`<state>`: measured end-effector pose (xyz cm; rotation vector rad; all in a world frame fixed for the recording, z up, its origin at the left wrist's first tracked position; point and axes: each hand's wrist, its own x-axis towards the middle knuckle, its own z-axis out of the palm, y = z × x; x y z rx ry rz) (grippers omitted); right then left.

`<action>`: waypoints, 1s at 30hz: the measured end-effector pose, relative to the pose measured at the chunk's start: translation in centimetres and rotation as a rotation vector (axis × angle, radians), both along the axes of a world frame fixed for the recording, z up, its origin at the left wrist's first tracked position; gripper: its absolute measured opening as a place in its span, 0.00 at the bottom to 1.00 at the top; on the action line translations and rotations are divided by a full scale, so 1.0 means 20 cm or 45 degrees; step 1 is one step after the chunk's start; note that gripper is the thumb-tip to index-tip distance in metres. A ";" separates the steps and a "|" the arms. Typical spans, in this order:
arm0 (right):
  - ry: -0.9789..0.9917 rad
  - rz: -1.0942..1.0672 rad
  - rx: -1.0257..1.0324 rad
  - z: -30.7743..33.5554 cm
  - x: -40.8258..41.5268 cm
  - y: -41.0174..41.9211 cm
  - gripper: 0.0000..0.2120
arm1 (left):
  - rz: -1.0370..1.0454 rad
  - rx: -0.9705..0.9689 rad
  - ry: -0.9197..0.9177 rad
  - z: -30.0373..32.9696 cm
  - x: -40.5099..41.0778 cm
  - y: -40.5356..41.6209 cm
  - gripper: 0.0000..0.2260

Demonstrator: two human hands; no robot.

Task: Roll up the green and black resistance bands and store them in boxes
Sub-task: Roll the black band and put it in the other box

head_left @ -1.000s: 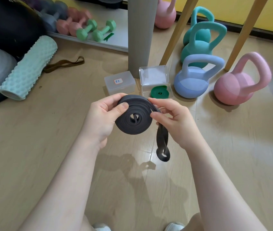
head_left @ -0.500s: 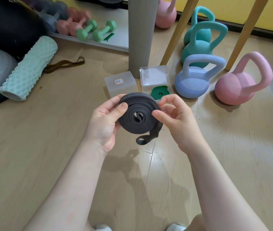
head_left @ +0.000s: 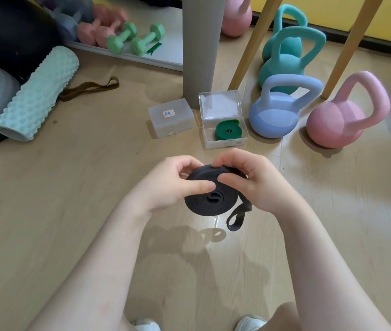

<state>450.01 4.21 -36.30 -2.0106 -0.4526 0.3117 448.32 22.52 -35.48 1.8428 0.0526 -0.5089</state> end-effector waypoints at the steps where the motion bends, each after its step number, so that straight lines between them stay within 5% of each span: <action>1: 0.014 0.013 -0.005 0.00 0.00 0.00 0.13 | 0.022 0.015 -0.017 -0.01 0.00 -0.01 0.08; 16: 0.389 -0.043 0.290 -0.04 0.02 -0.06 0.10 | 0.373 -0.273 -0.166 0.00 0.02 0.03 0.11; 19: 0.399 -0.072 0.129 -0.09 0.04 -0.06 0.14 | 0.438 -0.207 -0.234 -0.01 0.02 0.05 0.11; 24: 0.349 -0.257 -0.315 -0.23 0.08 -0.19 0.05 | 0.840 -0.210 -0.338 -0.06 0.06 0.11 0.08; 30: 0.246 -0.539 -0.695 -0.40 0.07 -0.24 0.04 | 1.146 -0.355 -0.134 -0.14 0.09 0.10 0.05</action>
